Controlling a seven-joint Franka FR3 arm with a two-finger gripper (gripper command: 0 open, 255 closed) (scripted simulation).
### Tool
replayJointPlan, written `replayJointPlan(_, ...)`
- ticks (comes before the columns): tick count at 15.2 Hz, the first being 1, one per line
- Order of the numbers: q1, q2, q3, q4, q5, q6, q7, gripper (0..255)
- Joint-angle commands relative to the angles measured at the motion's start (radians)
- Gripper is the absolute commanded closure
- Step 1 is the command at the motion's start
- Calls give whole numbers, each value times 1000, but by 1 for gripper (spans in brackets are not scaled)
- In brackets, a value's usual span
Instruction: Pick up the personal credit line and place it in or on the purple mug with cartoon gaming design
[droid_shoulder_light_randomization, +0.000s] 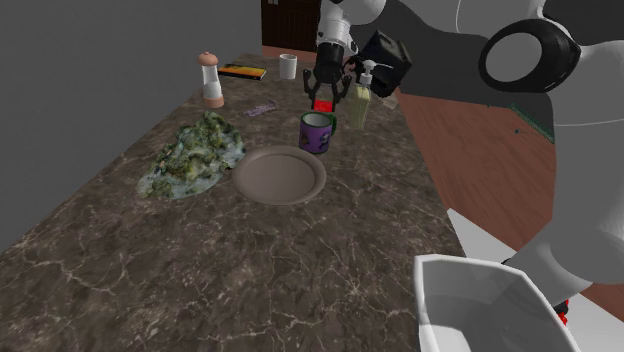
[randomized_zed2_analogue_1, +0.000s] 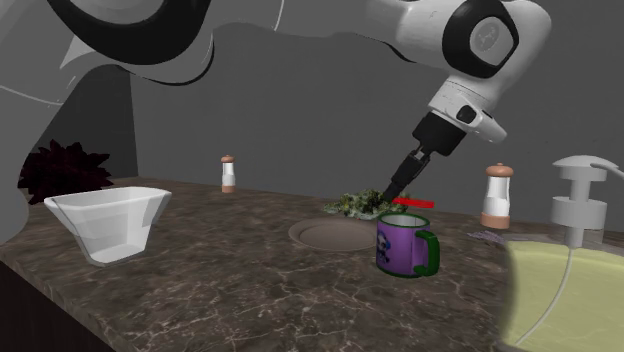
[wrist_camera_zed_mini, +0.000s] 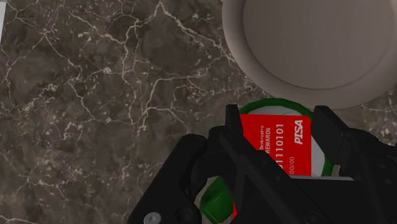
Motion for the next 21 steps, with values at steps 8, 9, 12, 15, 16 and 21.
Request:
replayJointPlan(8, 4, -8, -6, -121, -5, 105, -42, 255)
replayJointPlan(9, 4, -8, -6, -120, -5, 105, -42, 255)
replayJointPlan(12, 4, -8, -7, -120, -5, 105, -42, 255)
replayJointPlan(15, 5, -8, -7, -120, -5, 105, -42, 255)
replayJointPlan(16, 7, -9, -6, -123, -4, 108, -40, 0)
replayJointPlan(21, 5, -8, -7, -120, -5, 105, -42, 0)
